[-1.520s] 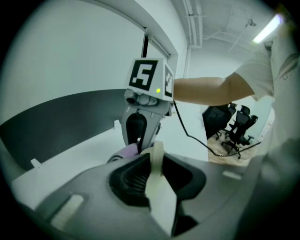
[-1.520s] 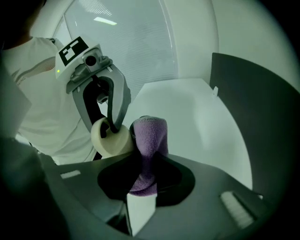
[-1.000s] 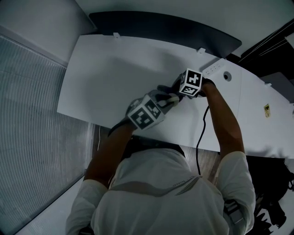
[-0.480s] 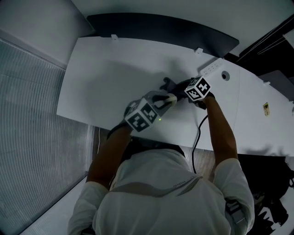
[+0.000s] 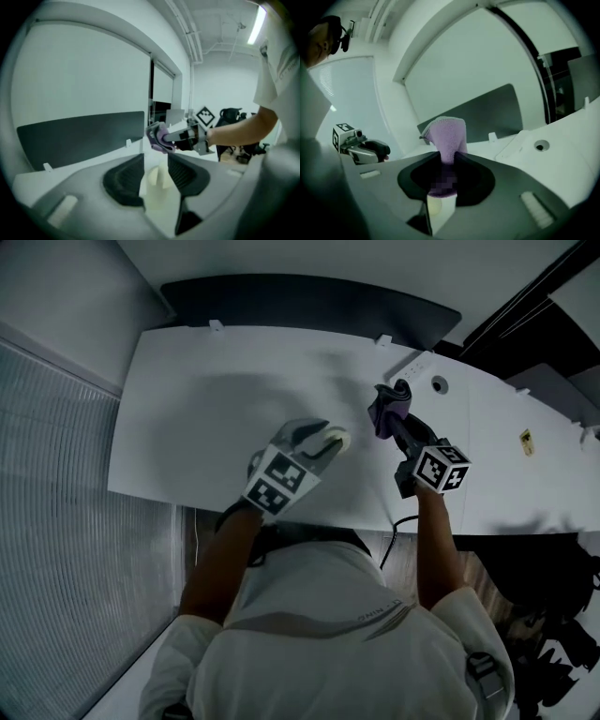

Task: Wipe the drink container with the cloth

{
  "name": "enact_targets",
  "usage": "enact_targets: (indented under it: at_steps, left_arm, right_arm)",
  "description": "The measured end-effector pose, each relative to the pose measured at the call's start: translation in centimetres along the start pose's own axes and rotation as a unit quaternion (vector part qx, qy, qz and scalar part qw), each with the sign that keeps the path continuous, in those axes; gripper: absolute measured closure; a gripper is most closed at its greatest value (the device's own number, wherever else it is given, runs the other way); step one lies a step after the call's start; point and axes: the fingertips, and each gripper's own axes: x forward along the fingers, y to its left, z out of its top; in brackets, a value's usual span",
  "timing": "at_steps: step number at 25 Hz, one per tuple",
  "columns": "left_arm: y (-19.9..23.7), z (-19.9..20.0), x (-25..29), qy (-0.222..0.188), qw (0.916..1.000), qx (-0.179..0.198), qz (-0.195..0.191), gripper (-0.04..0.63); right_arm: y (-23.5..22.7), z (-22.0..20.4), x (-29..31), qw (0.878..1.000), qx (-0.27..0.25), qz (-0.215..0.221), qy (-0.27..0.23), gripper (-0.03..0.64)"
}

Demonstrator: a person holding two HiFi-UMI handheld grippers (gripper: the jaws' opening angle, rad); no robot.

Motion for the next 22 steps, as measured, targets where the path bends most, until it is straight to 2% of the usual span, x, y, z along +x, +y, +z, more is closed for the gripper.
enact_targets:
  at_steps: [3, 7, 9, 11, 18, 22]
  left_arm:
    - [1.2, 2.4, -3.0, -0.059, 0.9971, -0.043, 0.022, 0.454]
    - [2.9, 5.5, -7.5, -0.128, 0.9885, -0.038, 0.070, 0.572]
    - [3.7, 6.8, -9.9, -0.160, 0.9822, -0.039, 0.090, 0.592]
    - [3.9, 8.1, -12.0, -0.190, 0.9764, -0.043, 0.092, 0.592]
    - [2.9, 10.0, -17.6, -0.239, 0.9655, -0.015, 0.102, 0.592]
    - [2.6, 10.3, -18.4, -0.242, 0.9651, -0.004, 0.100, 0.592]
  right_arm:
    - [1.7, 2.3, -3.8, 0.997, 0.010, -0.038, -0.071, 0.531]
    - [4.9, 4.7, -8.2, 0.987, -0.007, -0.078, -0.137, 0.532]
    - [7.1, 5.6, -9.9, 0.984, -0.028, -0.084, -0.156, 0.532]
    - [9.3, 6.7, -11.3, 0.980, -0.051, -0.086, -0.170, 0.532]
    - [14.7, 9.7, -15.9, 0.961, -0.091, -0.122, -0.233, 0.534]
    - [16.3, 10.6, -16.9, 0.953, -0.112, -0.135, -0.245, 0.534]
